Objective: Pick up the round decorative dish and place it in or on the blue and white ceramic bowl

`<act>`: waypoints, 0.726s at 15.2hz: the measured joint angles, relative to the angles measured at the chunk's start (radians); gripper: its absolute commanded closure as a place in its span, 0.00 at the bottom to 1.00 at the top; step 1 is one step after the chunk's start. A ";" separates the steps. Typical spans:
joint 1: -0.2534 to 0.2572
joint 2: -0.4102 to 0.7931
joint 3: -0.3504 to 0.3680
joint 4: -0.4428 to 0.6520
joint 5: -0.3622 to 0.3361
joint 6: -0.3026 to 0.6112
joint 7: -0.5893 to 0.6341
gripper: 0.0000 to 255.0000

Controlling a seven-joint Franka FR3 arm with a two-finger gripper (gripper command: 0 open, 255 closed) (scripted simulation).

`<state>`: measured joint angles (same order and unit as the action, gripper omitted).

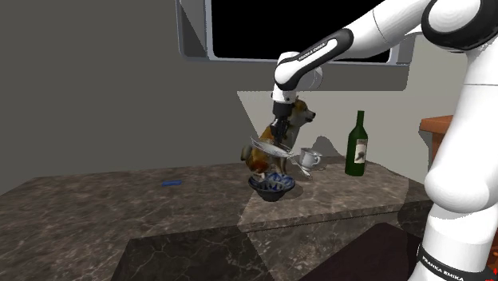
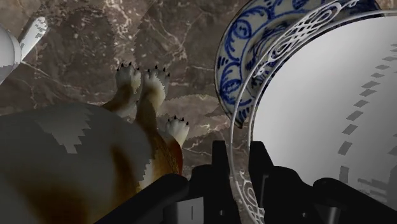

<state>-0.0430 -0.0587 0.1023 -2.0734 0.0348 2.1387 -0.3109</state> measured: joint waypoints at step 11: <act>-0.001 0.035 0.001 -0.096 -0.001 0.143 -0.010 1.00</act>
<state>-0.0438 -0.0242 0.1033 -2.1694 0.0339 2.2815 -0.3205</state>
